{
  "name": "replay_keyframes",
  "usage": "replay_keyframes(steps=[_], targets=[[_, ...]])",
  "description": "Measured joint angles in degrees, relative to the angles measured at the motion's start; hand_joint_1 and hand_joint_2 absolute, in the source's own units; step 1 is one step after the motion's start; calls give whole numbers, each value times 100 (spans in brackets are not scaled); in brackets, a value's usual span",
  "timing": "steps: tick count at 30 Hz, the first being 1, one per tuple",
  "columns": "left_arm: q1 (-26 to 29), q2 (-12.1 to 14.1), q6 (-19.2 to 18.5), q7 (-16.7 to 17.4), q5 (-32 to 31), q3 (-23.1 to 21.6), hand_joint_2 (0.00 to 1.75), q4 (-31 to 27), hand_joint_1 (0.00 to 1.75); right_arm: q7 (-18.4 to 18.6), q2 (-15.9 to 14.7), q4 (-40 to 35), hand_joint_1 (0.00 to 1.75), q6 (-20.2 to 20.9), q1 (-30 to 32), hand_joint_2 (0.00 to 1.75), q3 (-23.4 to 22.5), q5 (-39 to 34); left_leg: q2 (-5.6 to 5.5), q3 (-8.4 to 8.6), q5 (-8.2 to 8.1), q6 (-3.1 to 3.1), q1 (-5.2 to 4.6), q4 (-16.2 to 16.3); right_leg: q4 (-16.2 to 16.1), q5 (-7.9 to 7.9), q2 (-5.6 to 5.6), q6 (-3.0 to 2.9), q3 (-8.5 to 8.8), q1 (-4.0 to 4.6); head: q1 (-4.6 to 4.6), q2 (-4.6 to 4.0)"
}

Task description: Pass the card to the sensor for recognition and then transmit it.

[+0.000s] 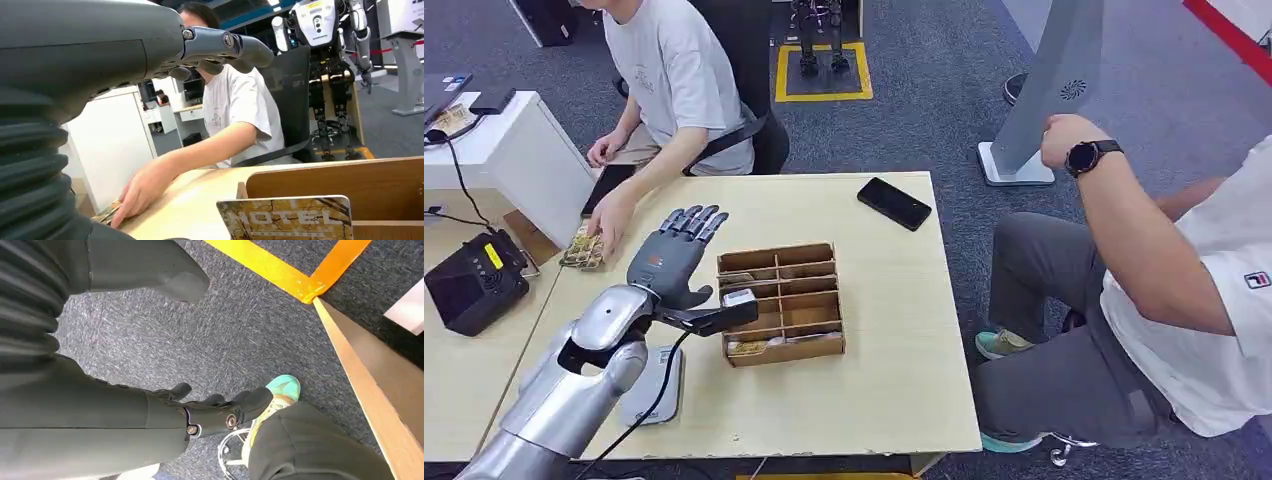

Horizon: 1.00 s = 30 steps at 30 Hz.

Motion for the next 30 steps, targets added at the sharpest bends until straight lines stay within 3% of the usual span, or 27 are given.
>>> replay_keyframes(steps=[12,15,18,30], targets=[[0,0,0,-2,2,0,175,0,0,0,0,2,0,0,0,175,0,0,0,0,0,0,0,0,0,0,0,0,0,0,0,0],[-1,39,-565,-383,445,-139,175,-163,0,6,0,-4,0,0,-16,175,0,-61,0,-1,0,0,0,0,0,0,0,0,0,0,0,0],[2,112,-853,-227,689,-433,175,-510,0,66,0,-35,0,20,-65,175,4,-98,-3,-2,0,0,1,0,0,0,-4,0,0,0,0,0],[-6,313,-876,-164,857,-728,175,-885,0,103,0,-111,0,85,-92,175,59,-120,1,0,1,-1,1,0,2,0,2,0,-1,1,0,0]])
